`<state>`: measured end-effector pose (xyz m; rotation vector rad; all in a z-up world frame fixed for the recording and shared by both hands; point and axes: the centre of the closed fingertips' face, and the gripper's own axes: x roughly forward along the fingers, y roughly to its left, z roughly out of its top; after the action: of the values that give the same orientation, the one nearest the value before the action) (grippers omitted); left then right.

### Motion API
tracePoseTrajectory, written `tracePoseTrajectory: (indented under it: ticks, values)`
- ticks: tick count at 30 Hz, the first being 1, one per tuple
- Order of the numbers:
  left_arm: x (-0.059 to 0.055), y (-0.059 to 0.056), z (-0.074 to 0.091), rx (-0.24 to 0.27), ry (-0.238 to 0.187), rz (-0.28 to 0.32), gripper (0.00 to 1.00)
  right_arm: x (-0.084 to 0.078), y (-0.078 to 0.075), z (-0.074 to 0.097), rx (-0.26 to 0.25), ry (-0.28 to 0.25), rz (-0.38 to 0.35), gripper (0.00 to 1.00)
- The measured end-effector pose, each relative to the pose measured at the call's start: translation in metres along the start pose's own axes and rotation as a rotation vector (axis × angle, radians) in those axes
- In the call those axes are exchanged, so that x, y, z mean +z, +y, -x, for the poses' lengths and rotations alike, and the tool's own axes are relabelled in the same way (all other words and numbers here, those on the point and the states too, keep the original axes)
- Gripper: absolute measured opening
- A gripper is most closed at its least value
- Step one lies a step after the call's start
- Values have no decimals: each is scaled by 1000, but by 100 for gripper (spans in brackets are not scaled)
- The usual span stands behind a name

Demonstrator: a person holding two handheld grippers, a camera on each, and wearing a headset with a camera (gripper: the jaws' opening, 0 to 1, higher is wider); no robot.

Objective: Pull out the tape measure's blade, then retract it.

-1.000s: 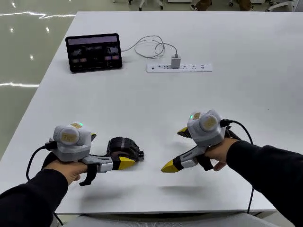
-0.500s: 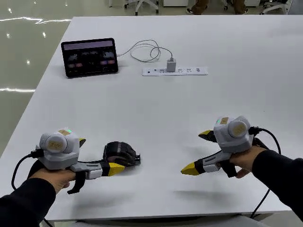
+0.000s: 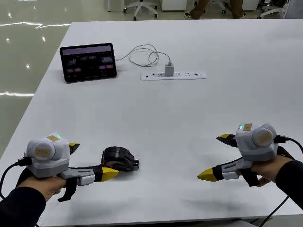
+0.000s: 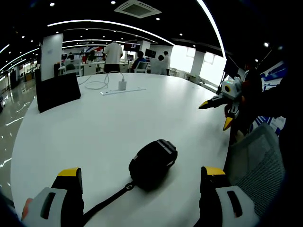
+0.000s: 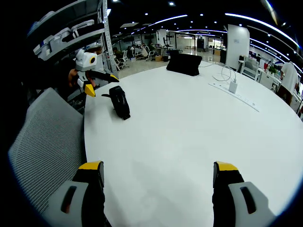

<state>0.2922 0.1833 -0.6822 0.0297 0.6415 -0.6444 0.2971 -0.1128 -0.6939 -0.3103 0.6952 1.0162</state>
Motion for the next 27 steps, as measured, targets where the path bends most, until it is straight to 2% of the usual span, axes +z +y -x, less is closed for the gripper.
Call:
tracePoseTrajectory:
  ticks: [6,8,9,14,20,23,27]
  values:
    - [-1,-1,7,6,-6,-9,100,-13,-8,11,-26,2,-17,92]
    - [2,2,9,18,-28,-26,100,-14,-10,15,-35,-11,-23,93]
    - [1,3,10,18,-24,-19,100,-16,-11,17,-37,-11,-29,93]
    - [0,5,16,19,-32,-15,100,-20,-7,23,-42,-8,-48,96]
    - [-3,8,23,9,-9,-1,100,-25,-7,33,-63,-25,-62,100]
    - [-4,10,26,17,-5,-13,100,-27,-6,40,-68,-36,-66,100]
    - [-5,12,29,19,-3,0,100,-34,-13,47,-93,-32,-68,100]
